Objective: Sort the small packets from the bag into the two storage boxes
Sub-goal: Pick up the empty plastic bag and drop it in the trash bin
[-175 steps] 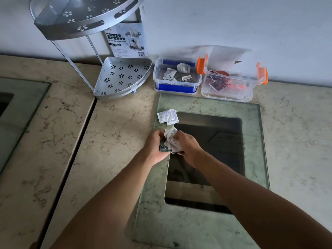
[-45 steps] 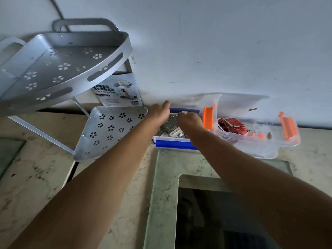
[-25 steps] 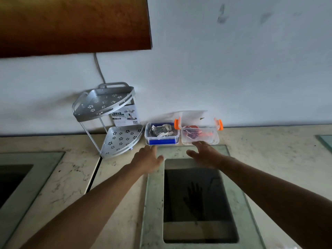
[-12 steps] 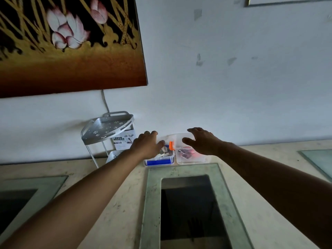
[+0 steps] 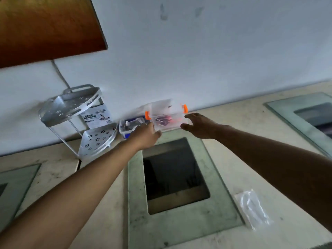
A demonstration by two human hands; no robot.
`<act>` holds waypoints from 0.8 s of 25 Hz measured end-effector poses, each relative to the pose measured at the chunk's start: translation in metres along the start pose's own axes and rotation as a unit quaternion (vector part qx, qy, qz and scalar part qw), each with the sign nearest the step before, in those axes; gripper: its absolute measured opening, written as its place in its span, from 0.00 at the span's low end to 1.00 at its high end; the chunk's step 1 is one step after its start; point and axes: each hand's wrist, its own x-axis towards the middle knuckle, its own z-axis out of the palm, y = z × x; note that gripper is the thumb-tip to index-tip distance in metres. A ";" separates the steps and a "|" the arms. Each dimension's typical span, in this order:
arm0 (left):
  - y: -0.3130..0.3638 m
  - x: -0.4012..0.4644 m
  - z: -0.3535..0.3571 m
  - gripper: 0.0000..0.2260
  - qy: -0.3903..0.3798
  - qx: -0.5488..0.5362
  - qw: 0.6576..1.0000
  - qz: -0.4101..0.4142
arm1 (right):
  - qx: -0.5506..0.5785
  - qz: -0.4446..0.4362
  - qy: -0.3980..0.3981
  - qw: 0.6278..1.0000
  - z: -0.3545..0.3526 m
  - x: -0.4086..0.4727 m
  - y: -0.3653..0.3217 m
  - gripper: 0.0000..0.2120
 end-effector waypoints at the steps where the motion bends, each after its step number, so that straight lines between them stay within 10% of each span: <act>1: 0.014 0.002 0.018 0.27 -0.027 -0.009 1.000 0.009 | 0.005 0.021 -0.008 1.000 0.009 -0.012 0.019 0.34; 12: 0.208 -0.014 0.232 0.29 -0.288 0.010 0.943 0.165 | 0.089 0.344 -0.054 0.933 0.116 -0.211 0.222 0.26; 20: 0.247 -0.025 0.308 0.21 -0.264 0.020 0.947 0.183 | 0.125 0.394 -0.045 0.910 0.189 -0.246 0.236 0.27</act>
